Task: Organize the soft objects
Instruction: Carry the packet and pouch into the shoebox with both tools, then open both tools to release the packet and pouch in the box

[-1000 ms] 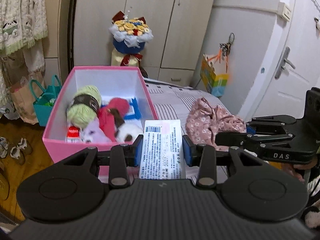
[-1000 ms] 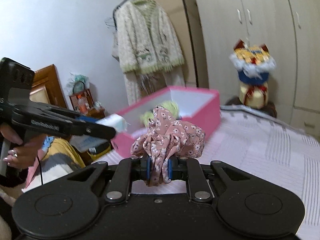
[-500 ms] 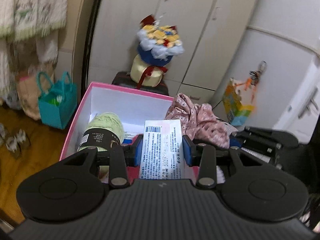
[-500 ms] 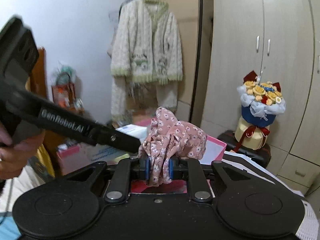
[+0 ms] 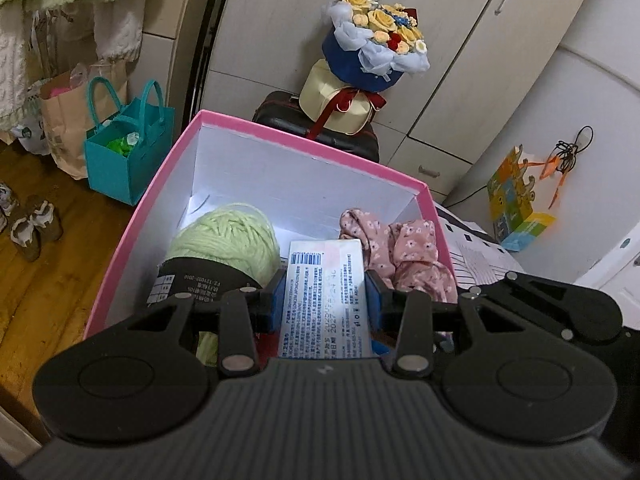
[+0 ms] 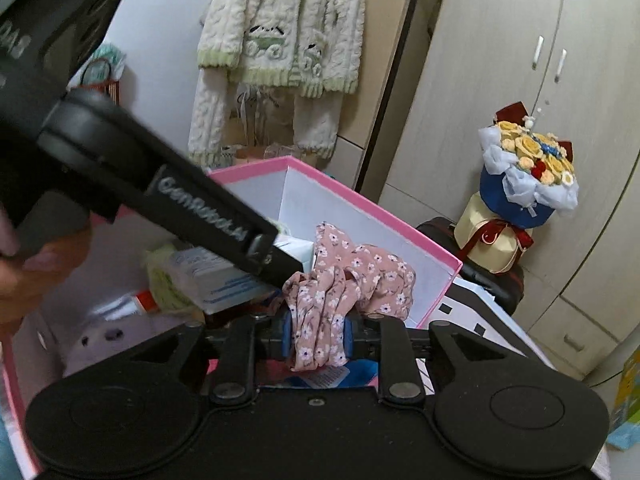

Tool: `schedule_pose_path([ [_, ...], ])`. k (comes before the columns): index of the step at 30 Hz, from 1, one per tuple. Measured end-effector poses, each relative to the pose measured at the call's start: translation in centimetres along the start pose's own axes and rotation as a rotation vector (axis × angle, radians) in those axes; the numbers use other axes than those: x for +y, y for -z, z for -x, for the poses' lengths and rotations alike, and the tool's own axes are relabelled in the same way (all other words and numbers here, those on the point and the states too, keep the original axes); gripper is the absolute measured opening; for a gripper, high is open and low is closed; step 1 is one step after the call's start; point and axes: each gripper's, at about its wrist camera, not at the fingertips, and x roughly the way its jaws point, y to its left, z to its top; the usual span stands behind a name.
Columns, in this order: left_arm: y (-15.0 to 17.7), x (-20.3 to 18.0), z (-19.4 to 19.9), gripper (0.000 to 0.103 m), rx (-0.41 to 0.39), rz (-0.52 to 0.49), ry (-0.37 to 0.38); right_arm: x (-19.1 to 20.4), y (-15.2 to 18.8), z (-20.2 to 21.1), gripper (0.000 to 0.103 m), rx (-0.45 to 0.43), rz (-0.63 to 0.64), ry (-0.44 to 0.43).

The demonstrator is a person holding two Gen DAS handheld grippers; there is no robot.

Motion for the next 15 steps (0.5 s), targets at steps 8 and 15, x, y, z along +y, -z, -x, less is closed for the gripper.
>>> schedule_pose_path([
  [8,0.1,-1.3,1.3,0.046,-0.058,-0.096,-0.063,-0.5,0.4,0.9,0.054,-0.024,-0.031,0.037],
  [15,1.8,-2.1,6.0,0.054,-0.087,-0.176,-0.059,-1.9,2.7,6.8,0.055,-0.106,-0.204,-0.037],
])
